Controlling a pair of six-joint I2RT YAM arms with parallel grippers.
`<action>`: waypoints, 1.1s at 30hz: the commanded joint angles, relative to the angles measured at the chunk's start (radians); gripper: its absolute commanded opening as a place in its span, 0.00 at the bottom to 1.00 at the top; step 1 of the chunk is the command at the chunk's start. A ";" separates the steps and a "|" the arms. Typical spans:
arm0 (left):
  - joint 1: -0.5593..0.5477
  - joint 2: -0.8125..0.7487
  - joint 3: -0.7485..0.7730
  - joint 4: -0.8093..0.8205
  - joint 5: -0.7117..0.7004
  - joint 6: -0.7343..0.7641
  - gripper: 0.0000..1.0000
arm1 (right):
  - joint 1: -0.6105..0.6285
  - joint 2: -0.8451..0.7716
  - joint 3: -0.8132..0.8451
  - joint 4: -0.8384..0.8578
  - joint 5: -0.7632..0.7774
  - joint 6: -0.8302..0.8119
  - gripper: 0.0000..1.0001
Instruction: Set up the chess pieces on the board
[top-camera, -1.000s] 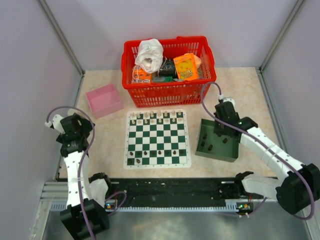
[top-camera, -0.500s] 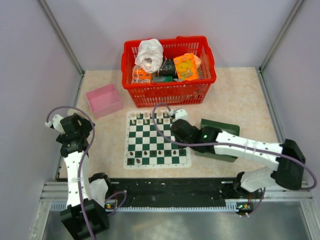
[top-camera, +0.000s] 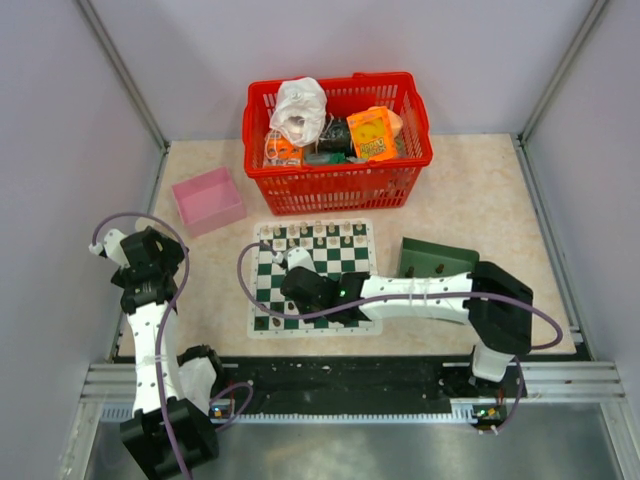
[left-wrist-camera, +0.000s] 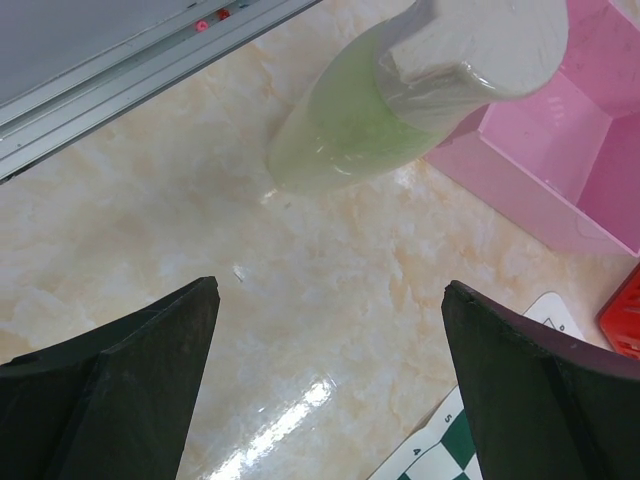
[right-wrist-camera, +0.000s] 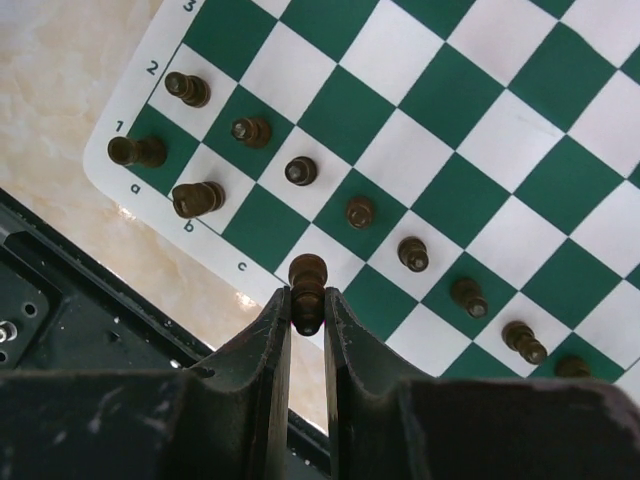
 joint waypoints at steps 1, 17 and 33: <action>0.005 -0.001 0.013 0.016 -0.031 0.020 0.99 | 0.014 0.050 0.075 0.060 -0.041 0.000 0.08; 0.007 0.014 0.024 0.013 -0.047 0.033 0.99 | 0.049 0.182 0.156 0.036 -0.035 -0.017 0.09; 0.007 0.013 0.019 0.010 -0.054 0.038 0.99 | 0.049 0.230 0.184 0.008 -0.012 -0.020 0.10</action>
